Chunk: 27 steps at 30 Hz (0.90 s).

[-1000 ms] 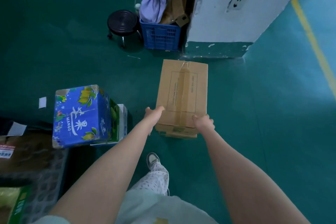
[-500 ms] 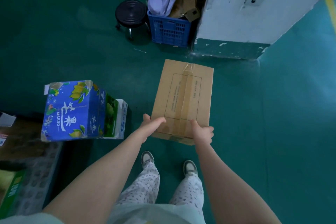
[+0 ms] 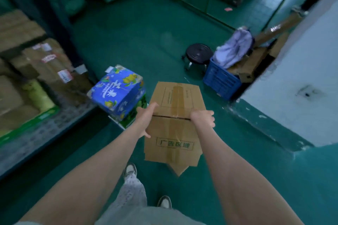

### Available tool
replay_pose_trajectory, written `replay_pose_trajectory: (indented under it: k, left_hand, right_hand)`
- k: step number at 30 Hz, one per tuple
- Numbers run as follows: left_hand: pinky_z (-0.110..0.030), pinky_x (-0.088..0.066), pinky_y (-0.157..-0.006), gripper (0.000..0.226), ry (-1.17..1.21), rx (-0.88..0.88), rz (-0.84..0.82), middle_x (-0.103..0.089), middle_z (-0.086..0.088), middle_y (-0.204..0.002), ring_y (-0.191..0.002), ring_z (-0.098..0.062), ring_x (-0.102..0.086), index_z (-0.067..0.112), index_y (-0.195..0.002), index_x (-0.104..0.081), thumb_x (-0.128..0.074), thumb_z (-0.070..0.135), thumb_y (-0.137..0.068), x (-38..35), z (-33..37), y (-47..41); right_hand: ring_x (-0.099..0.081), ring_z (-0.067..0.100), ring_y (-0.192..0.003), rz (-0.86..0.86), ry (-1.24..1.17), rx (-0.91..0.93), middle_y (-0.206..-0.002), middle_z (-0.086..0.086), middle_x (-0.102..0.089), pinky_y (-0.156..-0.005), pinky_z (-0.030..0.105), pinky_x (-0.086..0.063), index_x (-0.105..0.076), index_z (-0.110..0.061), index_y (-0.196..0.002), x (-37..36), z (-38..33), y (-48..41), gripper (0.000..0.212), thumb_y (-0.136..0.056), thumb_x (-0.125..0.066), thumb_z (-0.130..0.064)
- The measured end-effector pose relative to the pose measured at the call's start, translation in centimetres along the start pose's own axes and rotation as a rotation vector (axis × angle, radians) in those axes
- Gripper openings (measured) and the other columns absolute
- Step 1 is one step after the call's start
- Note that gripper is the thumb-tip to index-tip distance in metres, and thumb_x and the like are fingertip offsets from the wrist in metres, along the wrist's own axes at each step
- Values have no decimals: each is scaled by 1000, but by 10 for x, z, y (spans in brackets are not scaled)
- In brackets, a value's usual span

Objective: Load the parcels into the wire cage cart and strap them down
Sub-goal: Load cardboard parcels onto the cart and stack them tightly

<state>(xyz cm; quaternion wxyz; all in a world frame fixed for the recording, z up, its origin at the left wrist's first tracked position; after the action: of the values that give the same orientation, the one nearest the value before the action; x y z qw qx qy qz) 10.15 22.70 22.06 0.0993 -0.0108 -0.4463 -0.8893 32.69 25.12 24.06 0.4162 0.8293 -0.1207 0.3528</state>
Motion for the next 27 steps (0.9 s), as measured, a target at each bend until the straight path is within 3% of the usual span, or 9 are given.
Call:
replay_pose_trajectory:
  k: [4, 8, 12, 18, 27]
  left_hand:
    - [-66, -37, -95, 78, 190, 15, 130, -29, -5, -148, -130, -35, -34, 26, -148, -14, -52, 55, -86, 72, -4, 25]
    - [-65, -40, -91, 79, 260, 20, 242, -35, -1, -128, -114, -31, -40, 24, -144, -21, -53, 58, -81, 148, -21, 45]
    - [-63, -43, -90, 86, 284, 93, 326, -40, -7, -133, -118, -36, -41, 25, -141, -26, -55, 63, -69, 218, -51, 59]
    - [-54, -47, -76, 79, 358, 184, 440, -37, -11, -133, -115, -37, -41, 23, -143, -21, -54, 58, -80, 313, -95, 73]
    - [-62, -49, -84, 78, 481, 111, 538, -34, -10, -141, -123, -40, -38, 23, -142, -22, -58, 55, -80, 428, -108, 57]
  right_hand:
    - [-37, 31, -124, -104, 186, 195, -137, 17, -34, -105, 38, -33, -23, 5, -137, -34, -65, 42, 52, -95, -41, -21]
    - [-44, 33, -123, -253, 267, 252, -136, 15, -38, -101, 42, -43, -27, 1, -135, -96, -104, 85, 61, -85, -54, -22]
    - [-49, 32, -123, -390, 412, 371, -138, 15, -37, -100, 42, -46, -34, 0, -137, -163, -127, 135, 60, -85, -51, -26]
    - [-51, 32, -122, -521, 555, 531, -143, 13, -36, -99, 44, -46, -37, 0, -139, -268, -152, 195, 68, -78, -47, -28]
    - [-40, 34, -128, -560, 535, 577, -146, 16, -30, -100, 42, -45, -15, 1, -144, -362, -216, 260, 76, -92, -46, -44]
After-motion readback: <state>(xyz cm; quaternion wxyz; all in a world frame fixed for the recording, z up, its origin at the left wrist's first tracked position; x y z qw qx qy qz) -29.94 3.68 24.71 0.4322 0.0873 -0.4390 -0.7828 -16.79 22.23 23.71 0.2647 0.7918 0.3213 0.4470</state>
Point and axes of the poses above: each hand's wrist, its own y-axis away from the middle knuckle, its own x-axis out of the back of the hand, z = x × y, the point moved 9 cm from there along -y, towards the middle knuckle
